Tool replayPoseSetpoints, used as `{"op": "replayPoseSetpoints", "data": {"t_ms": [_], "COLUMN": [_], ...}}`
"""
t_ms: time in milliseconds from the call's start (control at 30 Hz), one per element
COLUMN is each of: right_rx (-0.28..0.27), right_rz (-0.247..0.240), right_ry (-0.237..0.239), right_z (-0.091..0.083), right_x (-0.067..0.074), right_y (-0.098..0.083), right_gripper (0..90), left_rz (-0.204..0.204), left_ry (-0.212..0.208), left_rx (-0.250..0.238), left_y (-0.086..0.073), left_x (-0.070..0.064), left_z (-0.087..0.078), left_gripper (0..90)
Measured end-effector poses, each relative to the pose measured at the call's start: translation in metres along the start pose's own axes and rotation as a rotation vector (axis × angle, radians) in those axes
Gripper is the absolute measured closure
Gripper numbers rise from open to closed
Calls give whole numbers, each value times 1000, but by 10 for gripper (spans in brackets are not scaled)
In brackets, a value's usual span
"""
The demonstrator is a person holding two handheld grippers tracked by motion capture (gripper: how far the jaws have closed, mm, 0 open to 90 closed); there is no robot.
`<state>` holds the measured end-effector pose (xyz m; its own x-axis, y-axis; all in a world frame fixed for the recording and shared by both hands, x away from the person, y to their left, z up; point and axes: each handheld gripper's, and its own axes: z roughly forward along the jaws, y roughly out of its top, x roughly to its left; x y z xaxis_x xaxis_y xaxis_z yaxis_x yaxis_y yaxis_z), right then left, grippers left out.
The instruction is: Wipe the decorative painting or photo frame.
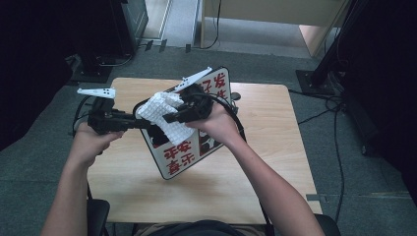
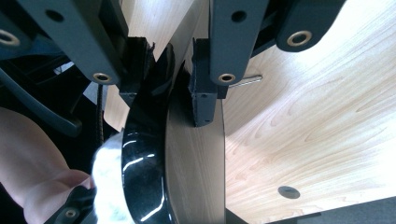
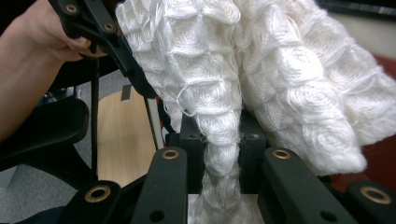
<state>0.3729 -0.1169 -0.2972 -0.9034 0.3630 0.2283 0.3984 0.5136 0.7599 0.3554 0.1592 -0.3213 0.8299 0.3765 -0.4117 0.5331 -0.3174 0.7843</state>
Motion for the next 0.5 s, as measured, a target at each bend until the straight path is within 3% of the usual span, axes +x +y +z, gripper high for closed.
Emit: {"op": "replayPoseSetpoints", "data": {"t_ms": [500], "right_rx": [21], "right_rz": [12], "right_ry": [5], "right_z": [9], "right_x": [-1], "right_y": [-18], "right_gripper": [780], "left_rz": [1], "left_ry": [-1], "left_rx": [3], "left_y": [0], "left_x": [1], "left_z": [0], "left_gripper": [740]}}
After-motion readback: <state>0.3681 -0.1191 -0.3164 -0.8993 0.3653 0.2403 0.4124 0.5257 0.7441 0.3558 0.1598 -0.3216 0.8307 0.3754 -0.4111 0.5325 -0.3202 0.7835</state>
